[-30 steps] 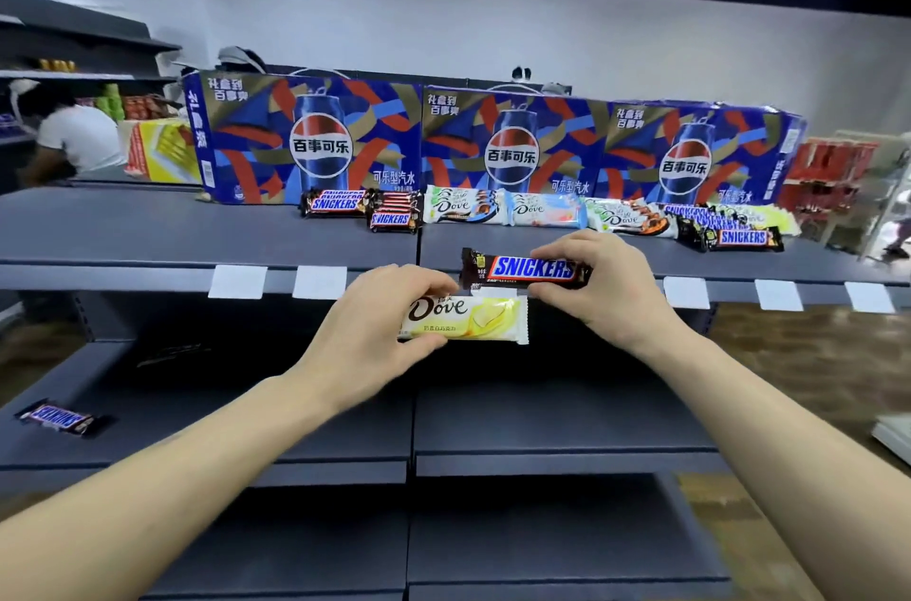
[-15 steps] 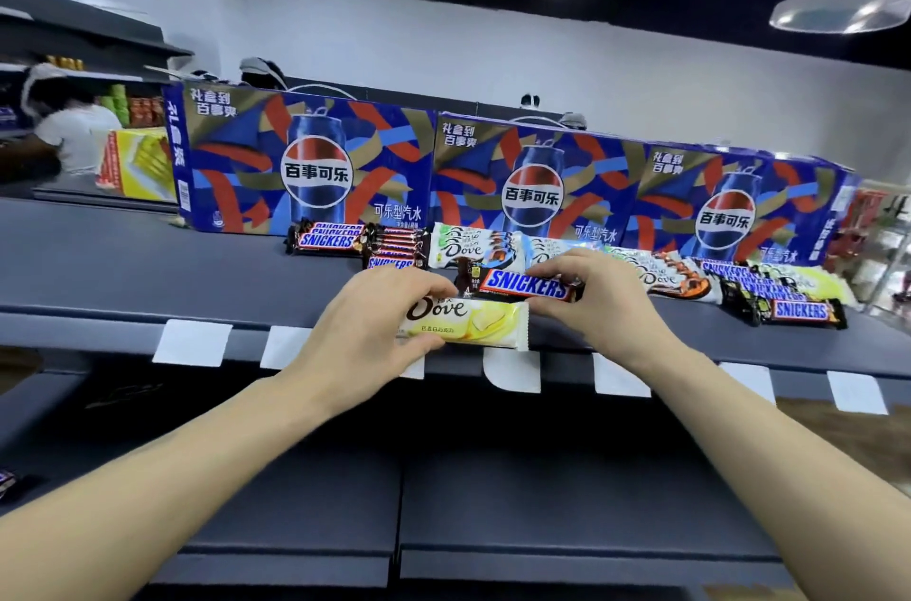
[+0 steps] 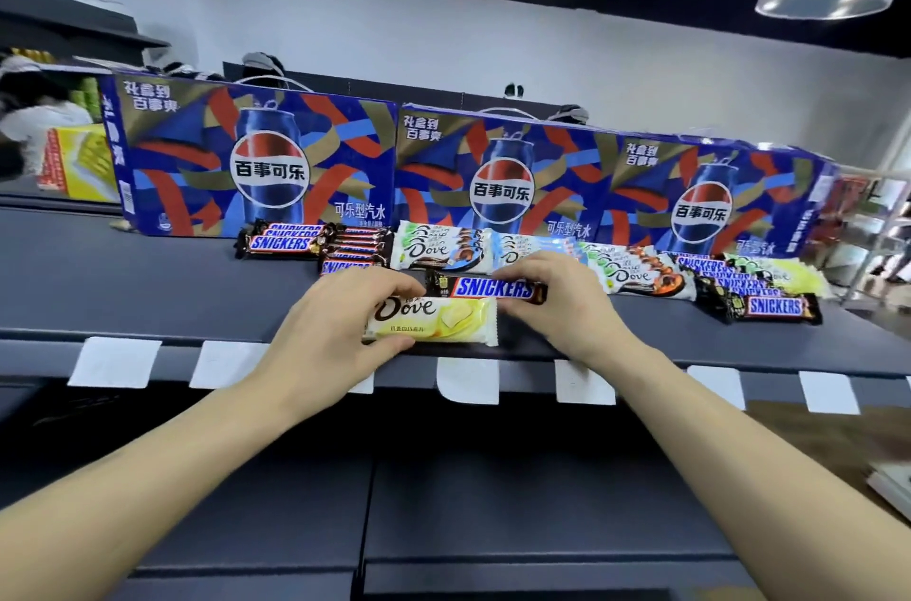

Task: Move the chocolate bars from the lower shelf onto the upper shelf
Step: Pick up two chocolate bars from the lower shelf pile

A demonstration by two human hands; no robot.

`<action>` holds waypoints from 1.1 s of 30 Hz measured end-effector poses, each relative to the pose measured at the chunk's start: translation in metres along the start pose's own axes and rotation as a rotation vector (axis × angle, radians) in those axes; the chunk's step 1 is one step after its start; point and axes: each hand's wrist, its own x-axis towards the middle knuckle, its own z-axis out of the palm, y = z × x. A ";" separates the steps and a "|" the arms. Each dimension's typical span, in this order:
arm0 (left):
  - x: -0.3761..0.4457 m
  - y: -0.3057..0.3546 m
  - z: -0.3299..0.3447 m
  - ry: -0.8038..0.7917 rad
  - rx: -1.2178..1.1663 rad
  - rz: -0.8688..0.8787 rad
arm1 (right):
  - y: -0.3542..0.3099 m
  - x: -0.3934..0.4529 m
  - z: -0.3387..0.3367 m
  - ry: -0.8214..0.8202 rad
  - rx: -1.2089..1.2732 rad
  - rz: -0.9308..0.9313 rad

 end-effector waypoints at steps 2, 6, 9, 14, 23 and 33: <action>0.006 0.011 0.010 -0.011 -0.006 0.012 | 0.014 -0.005 -0.010 0.004 -0.010 0.003; 0.026 0.042 0.033 -0.008 -0.011 0.041 | 0.050 -0.019 -0.035 0.013 -0.010 0.010; 0.044 0.071 0.057 0.003 -0.007 0.065 | 0.085 -0.032 -0.056 0.012 -0.037 0.016; 0.071 0.131 0.103 0.028 -0.036 0.062 | 0.150 -0.056 -0.101 -0.009 -0.035 0.019; 0.102 0.220 0.165 0.014 -0.023 0.040 | 0.238 -0.093 -0.159 -0.003 -0.011 0.013; 0.121 0.263 0.198 -0.005 -0.007 0.051 | 0.302 -0.107 -0.175 0.028 -0.003 0.067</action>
